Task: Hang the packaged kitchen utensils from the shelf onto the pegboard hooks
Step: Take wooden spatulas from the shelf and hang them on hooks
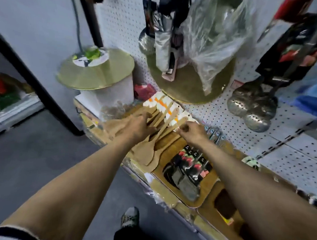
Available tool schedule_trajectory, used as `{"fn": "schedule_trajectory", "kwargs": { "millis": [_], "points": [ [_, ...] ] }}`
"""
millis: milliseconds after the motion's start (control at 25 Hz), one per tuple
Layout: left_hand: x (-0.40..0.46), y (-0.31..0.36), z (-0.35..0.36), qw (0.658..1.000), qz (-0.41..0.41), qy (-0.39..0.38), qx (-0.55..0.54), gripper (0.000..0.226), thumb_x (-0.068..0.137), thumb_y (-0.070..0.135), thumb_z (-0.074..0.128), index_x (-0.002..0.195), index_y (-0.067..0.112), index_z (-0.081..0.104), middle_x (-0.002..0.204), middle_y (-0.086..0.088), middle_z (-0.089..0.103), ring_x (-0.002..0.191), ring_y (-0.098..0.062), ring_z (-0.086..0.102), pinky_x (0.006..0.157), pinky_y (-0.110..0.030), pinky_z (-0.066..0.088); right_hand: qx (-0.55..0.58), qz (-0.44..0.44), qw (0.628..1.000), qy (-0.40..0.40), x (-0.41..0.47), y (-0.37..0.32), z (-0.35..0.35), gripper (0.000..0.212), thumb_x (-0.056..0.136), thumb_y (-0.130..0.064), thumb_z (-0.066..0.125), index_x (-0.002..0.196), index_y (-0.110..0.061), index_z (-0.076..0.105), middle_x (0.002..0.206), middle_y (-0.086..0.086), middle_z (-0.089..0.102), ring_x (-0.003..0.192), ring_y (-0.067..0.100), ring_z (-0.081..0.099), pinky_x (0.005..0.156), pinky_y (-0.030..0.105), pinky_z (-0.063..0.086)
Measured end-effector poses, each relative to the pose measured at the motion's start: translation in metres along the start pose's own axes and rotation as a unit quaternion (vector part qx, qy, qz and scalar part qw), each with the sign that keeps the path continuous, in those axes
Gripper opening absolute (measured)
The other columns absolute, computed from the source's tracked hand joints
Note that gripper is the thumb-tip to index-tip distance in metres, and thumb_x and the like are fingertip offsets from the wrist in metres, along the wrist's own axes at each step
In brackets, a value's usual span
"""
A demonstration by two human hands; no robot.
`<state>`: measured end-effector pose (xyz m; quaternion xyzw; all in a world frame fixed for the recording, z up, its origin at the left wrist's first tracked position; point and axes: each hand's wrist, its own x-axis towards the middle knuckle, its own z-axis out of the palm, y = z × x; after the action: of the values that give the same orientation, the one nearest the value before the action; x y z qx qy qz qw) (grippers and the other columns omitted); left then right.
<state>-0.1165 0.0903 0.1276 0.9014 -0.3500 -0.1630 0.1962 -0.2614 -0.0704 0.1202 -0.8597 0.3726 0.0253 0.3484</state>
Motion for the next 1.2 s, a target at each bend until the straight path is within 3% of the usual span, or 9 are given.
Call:
{"fn": "schedule_trajectory", "kwargs": {
  "millis": [80,280,440,600,680,800,920,1200],
  "points": [
    [0.034,-0.021,0.012,0.999,0.011,-0.048,0.007,0.055,0.084,0.043,0.067,0.133,0.021,0.051,0.126,-0.011,0.062,0.114,-0.031,0.058,0.093,-0.038,0.049,0.050,0.070,0.996,0.001,0.027,-0.003,0.032,0.017,0.094,-0.031,0.064,0.095,-0.016,0.071,0.109,0.005,0.071,0.107,0.025,0.065,0.090,0.033,0.052],
    [0.104,-0.065,0.041,0.994,0.050,-0.097,-0.005,0.045,0.086,0.034,0.068,0.126,0.016,0.056,0.119,-0.011,0.065,0.108,-0.030,0.060,0.084,-0.033,0.047,0.123,0.198,0.973,-0.007,0.093,-0.010,0.097,0.020,0.095,-0.026,0.064,0.103,-0.013,0.077,0.111,-0.004,0.067,0.109,0.020,0.064,0.083,0.023,0.046],
    [0.129,-0.082,0.059,0.992,0.073,-0.098,-0.037,0.031,0.086,0.028,0.067,0.114,0.016,0.062,0.109,-0.009,0.068,0.101,-0.029,0.062,0.080,-0.031,0.047,0.154,0.258,0.954,-0.005,0.130,-0.006,0.131,0.028,0.091,-0.033,0.069,0.071,-0.015,0.062,0.079,0.002,0.064,0.076,0.016,0.061,0.072,0.029,0.047],
    [0.148,-0.089,0.076,0.989,0.060,-0.116,-0.076,0.033,0.084,0.027,0.073,0.113,0.015,0.063,0.106,-0.005,0.070,0.099,-0.024,0.063,0.085,-0.032,0.050,0.153,0.290,0.945,-0.014,0.159,0.004,0.159,0.029,0.088,-0.039,0.068,0.095,-0.010,0.072,0.094,0.009,0.072,0.091,0.025,0.068,0.068,0.028,0.045],
    [0.155,-0.091,0.086,0.987,0.054,-0.125,-0.084,0.036,0.083,0.028,0.074,0.115,0.015,0.063,0.108,-0.004,0.070,0.100,-0.021,0.064,0.089,-0.032,0.051,0.173,0.310,0.935,-0.009,0.166,0.008,0.161,0.027,0.084,-0.034,0.071,0.096,-0.010,0.072,0.092,0.008,0.072,0.088,0.025,0.069,0.067,0.029,0.049],
    [0.159,-0.087,0.098,0.988,0.040,-0.127,-0.075,0.037,0.082,0.034,0.073,0.114,0.018,0.062,0.108,-0.002,0.068,0.101,-0.021,0.063,0.086,-0.030,0.050,0.339,0.367,0.866,0.001,0.157,0.018,0.156,0.025,0.076,-0.022,0.084,0.091,-0.007,0.072,0.092,0.010,0.074,0.085,0.023,0.072,0.077,0.036,0.062],
    [0.160,-0.077,0.108,0.992,0.013,-0.120,-0.027,0.042,0.082,0.045,0.071,0.116,0.023,0.058,0.110,-0.002,0.067,0.102,-0.023,0.061,0.085,-0.036,0.052,0.451,0.364,0.815,0.008,0.132,0.024,0.151,0.020,0.077,-0.018,0.085,0.091,-0.008,0.073,0.093,0.010,0.076,0.084,0.020,0.071,0.077,0.030,0.060],
    [0.153,-0.054,0.126,0.993,-0.009,-0.077,0.086,0.077,0.077,0.058,0.070,0.130,0.011,0.041,0.129,-0.014,0.050,0.118,-0.032,0.049,0.090,-0.043,0.047,0.517,0.366,0.772,0.049,0.091,0.034,0.149,0.013,0.078,-0.010,0.083,0.087,-0.007,0.074,0.084,0.012,0.073,0.071,0.021,0.063,0.062,0.028,0.051]
  ]
}}
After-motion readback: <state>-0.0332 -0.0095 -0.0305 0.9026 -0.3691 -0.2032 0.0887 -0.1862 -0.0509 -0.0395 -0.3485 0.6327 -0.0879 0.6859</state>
